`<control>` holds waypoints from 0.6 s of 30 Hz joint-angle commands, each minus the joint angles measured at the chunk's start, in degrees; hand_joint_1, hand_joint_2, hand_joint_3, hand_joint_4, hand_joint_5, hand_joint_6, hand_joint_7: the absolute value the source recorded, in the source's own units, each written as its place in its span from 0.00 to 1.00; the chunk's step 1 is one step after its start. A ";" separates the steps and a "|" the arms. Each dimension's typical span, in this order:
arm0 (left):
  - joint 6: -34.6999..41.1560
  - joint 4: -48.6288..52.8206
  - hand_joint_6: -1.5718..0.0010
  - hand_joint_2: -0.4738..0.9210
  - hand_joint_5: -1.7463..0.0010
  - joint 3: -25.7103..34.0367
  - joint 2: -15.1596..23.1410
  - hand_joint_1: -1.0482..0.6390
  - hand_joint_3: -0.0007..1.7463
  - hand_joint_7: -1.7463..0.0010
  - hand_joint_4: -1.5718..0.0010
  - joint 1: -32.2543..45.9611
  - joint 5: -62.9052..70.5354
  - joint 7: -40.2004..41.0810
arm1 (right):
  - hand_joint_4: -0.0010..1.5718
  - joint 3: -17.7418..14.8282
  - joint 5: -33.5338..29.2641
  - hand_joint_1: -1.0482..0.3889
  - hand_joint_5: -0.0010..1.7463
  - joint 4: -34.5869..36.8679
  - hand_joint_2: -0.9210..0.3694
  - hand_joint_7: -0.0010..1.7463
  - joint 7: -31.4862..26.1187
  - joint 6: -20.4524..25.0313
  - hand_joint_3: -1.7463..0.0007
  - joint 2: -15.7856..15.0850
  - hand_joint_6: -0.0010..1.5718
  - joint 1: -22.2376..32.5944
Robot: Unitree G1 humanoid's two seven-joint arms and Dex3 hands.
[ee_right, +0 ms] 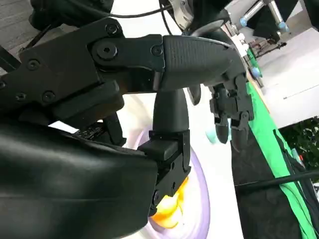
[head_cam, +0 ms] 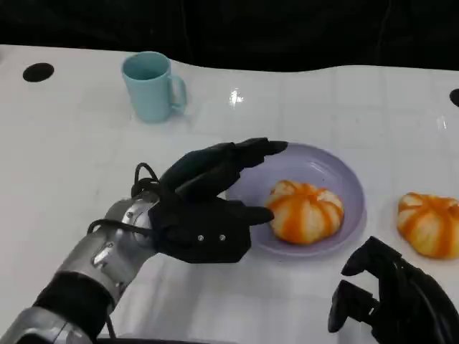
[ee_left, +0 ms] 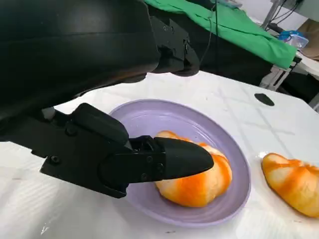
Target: Grasp the bread from the table and place it into the plate.
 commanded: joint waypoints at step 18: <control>-6.83 -4.13 0.52 1.00 0.47 17.68 -6.56 0.28 0.18 0.84 0.64 15.72 -35.94 -18.24 | 0.44 -0.42 -1.10 0.37 1.00 -1.79 0.00 0.99 -1.52 0.10 0.71 -1.11 0.25 0.82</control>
